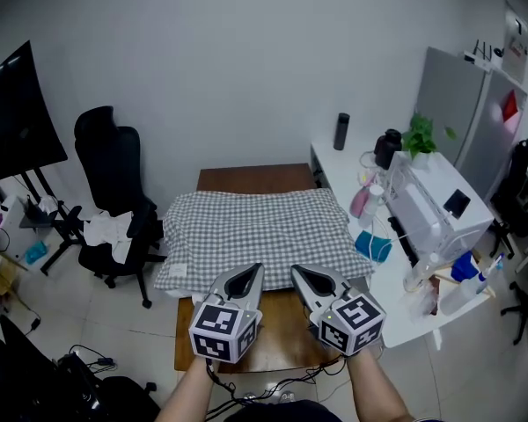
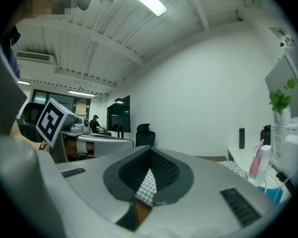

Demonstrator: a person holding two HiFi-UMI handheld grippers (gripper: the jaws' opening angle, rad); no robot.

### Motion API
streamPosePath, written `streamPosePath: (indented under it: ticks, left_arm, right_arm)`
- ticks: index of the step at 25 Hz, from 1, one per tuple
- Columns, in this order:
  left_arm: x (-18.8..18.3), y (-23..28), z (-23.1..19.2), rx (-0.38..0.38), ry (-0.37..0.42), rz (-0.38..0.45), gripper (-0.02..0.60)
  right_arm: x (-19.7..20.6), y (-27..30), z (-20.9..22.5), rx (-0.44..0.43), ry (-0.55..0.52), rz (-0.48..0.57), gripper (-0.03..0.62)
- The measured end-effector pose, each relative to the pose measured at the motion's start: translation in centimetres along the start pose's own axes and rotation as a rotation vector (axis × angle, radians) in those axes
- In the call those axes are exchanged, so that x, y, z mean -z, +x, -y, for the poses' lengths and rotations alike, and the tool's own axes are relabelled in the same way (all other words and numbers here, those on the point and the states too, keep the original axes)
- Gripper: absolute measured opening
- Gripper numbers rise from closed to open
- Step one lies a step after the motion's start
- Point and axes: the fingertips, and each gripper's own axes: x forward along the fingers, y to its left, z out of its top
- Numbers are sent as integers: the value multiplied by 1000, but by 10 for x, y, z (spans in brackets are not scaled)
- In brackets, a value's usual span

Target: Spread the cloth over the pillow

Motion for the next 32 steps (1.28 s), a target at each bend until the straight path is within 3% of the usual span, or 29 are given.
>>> streamPosePath:
  ticks: [32]
  left_arm:
    - [4,-4,0,23,-9,-11,3]
  right_arm:
    - [-2,4,-3,22,10,-6,14]
